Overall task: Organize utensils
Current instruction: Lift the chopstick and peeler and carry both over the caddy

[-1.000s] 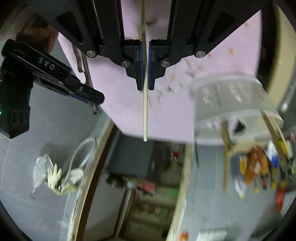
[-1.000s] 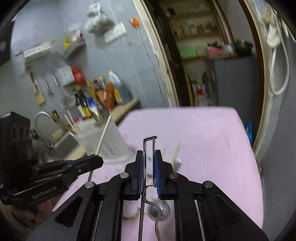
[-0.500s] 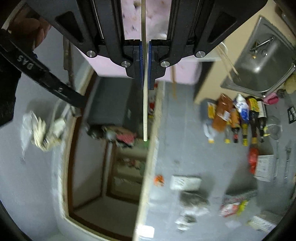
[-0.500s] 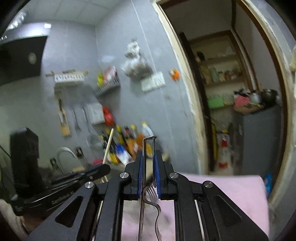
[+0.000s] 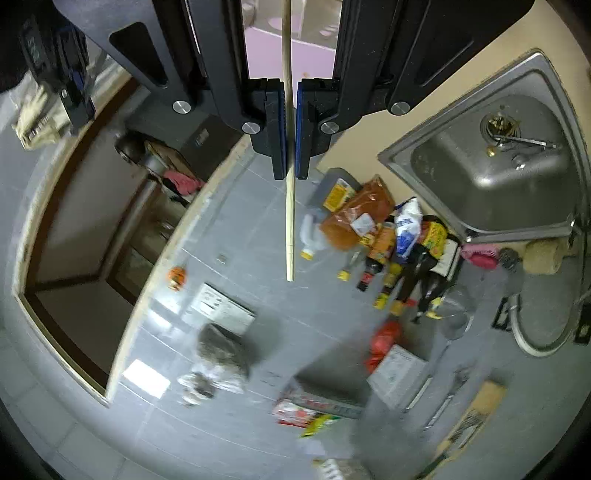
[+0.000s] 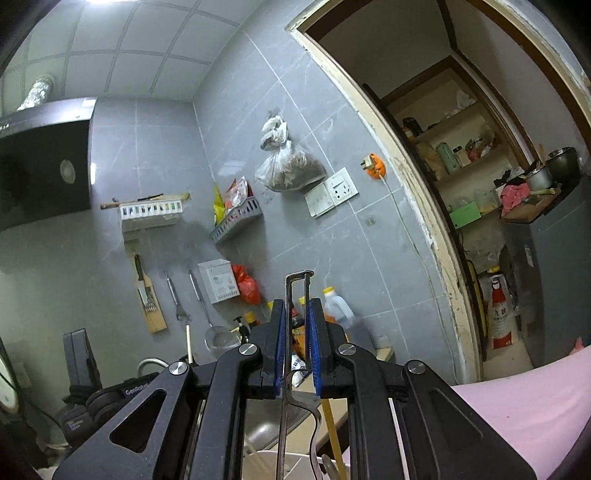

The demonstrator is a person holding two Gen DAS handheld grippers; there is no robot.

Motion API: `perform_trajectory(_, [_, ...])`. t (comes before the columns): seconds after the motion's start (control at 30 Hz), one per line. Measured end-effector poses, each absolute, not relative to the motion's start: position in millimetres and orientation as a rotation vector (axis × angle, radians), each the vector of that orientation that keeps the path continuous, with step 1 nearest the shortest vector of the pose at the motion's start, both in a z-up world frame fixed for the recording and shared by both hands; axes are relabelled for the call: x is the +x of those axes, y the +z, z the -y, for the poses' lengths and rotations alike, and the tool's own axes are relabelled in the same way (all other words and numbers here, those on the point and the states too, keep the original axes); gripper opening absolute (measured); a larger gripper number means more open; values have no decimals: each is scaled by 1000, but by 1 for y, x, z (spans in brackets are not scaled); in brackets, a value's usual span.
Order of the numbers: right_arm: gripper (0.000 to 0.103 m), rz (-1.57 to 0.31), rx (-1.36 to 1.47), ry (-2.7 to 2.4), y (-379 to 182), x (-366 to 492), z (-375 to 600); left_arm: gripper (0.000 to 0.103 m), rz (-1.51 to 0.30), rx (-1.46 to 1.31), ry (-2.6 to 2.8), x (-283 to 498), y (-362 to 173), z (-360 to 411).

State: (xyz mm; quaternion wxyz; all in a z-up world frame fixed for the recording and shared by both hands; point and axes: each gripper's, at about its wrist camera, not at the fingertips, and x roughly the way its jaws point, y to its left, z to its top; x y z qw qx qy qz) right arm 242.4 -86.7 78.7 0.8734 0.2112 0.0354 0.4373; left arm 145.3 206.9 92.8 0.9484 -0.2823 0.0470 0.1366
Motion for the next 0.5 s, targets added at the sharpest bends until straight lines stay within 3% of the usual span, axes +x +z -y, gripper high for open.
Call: perform_trajectory(0.5, [10, -33, 298, 959, 39, 245, 52, 2, -10, -438, 428, 152, 43, -179])
